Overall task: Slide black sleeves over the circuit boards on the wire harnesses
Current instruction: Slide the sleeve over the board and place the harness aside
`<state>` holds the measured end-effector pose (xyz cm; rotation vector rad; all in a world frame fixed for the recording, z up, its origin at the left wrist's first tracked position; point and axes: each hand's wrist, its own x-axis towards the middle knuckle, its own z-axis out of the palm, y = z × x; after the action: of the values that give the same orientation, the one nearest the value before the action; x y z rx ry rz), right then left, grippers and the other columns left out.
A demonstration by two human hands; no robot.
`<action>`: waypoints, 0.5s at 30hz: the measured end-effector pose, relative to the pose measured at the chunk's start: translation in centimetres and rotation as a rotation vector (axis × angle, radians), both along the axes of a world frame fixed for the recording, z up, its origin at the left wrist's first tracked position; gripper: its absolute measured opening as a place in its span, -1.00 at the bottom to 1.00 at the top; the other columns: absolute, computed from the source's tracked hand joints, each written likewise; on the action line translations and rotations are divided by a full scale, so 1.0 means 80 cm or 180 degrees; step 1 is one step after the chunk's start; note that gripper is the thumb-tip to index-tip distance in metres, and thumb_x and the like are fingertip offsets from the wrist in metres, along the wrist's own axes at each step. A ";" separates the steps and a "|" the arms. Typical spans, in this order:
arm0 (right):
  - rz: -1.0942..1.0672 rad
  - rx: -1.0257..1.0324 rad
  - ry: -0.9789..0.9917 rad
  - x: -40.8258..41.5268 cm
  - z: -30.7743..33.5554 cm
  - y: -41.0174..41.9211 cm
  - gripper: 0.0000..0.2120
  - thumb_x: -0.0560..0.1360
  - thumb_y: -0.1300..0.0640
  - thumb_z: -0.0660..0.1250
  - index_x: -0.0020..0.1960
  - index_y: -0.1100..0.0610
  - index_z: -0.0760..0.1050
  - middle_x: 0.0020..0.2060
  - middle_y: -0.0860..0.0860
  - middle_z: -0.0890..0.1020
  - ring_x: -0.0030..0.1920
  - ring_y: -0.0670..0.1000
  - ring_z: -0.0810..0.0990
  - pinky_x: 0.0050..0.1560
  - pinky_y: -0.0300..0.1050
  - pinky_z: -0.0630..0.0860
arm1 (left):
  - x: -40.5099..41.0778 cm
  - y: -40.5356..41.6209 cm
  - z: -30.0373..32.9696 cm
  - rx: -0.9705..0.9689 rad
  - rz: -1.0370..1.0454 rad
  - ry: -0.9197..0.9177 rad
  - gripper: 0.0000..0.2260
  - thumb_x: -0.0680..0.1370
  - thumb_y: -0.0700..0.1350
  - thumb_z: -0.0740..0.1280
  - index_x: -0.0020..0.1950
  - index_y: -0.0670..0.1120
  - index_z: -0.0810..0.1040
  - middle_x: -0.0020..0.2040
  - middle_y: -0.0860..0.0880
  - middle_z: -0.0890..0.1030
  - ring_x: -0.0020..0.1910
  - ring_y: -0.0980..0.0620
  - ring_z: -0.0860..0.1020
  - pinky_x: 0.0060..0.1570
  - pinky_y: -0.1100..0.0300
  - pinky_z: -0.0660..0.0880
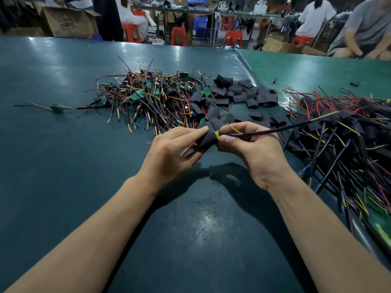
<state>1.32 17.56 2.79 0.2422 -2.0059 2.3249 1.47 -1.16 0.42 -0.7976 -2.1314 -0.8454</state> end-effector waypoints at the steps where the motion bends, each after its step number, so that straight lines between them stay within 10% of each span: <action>1: -0.0027 -0.0046 0.0012 0.000 0.000 -0.001 -0.81 0.37 0.44 0.45 -0.14 0.19 0.61 -0.30 0.03 0.70 -0.25 -0.03 0.68 -0.12 -0.18 0.62 | 0.001 0.001 0.000 0.0022 0.0003 -0.0012 -0.61 0.37 -0.37 0.48 0.19 -0.30 0.62 0.02 -0.18 0.68 -0.06 -0.08 0.65 0.03 0.12 0.55; 10: 0.0088 0.0383 0.0365 0.012 -0.002 -0.020 -0.80 0.34 0.41 0.51 -0.21 0.13 0.63 -0.31 0.00 0.70 -0.27 -0.09 0.66 -0.14 -0.29 0.55 | 0.001 0.008 0.003 -0.0551 0.0646 -0.0410 -0.53 0.44 -0.07 0.22 0.28 -0.24 0.55 -0.01 -0.17 0.64 -0.05 -0.21 0.56 -0.03 -0.06 0.49; 15: 0.0230 0.0685 0.0595 0.020 -0.008 -0.035 -0.80 0.34 0.40 0.52 -0.18 0.12 0.64 -0.29 -0.01 0.72 -0.25 -0.11 0.68 -0.13 -0.30 0.58 | 0.000 0.007 0.002 -0.0847 0.1036 -0.0535 -0.82 0.37 -0.17 0.49 -0.06 -0.17 0.62 -0.28 -0.16 0.60 -0.25 -0.22 0.53 -0.21 0.01 0.39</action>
<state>2.92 14.73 2.18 0.5304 -2.1825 2.0347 1.46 -0.57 0.58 -0.4983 -2.4709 -0.4781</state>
